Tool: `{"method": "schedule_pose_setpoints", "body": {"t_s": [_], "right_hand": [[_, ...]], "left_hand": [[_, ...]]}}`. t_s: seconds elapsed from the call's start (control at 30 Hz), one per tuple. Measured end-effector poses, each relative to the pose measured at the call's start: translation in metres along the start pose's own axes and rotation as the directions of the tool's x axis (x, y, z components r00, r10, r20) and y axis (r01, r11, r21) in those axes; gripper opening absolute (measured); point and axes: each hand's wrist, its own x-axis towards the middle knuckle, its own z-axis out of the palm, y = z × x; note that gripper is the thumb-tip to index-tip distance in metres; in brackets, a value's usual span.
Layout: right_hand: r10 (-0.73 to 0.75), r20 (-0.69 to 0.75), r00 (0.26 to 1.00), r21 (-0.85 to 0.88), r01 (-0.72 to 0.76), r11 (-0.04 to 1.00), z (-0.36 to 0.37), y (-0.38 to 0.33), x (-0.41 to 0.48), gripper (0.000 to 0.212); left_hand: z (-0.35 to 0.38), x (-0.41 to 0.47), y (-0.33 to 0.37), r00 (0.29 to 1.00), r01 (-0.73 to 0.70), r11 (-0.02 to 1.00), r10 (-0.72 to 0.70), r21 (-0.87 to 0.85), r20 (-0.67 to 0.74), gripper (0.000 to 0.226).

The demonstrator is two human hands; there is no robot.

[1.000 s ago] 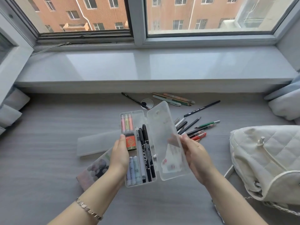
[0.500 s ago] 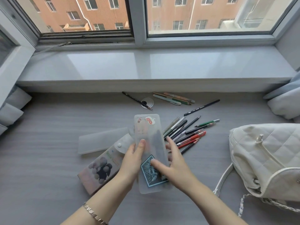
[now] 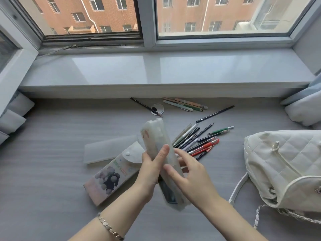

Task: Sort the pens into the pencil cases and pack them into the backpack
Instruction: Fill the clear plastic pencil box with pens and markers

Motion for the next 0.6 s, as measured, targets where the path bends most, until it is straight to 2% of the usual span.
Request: {"method": "schedule_pose_setpoints", "body": {"t_s": [0.1, 0.2, 0.33, 0.47, 0.53, 0.6], "right_hand": [[0.011, 0.095, 0.995, -0.013, -0.010, 1.000, 0.004, 0.007, 0.001, 0.049], [0.039, 0.157, 0.987, -0.054, -0.031, 0.998, 0.008, 0.008, -0.001, 0.050], [-0.110, 0.113, 0.988, -0.205, 0.131, 0.970, 0.010, 0.004, -0.001, 0.064], [-0.082, 0.077, 0.994, -0.287, 0.101, 0.952, 0.012, 0.004, 0.000, 0.063], [-0.016, 0.046, 0.999, -0.239, 0.027, 0.971, 0.011, 0.008, 0.004, 0.063], [0.090, 0.004, 0.996, -0.050, -0.089, 0.995, 0.003, 0.018, 0.012, 0.048]], "left_hand": [[0.001, 0.001, -0.005, 0.996, 0.080, 0.995, -0.081, -0.058, -0.029, 0.072], [0.001, 0.001, -0.015, 0.991, 0.110, 0.991, -0.114, -0.073, -0.066, 0.066], [0.003, -0.004, -0.016, 0.990, 0.081, 0.995, -0.087, -0.054, -0.112, 0.062], [0.004, -0.004, -0.011, 0.995, 0.030, 0.999, -0.031, -0.012, -0.099, 0.050], [0.002, -0.004, -0.007, 0.998, -0.012, 1.000, 0.012, -0.003, -0.068, 0.052], [-0.004, -0.003, -0.003, 1.000, -0.016, 0.998, 0.016, -0.060, 0.015, 0.058]]}}
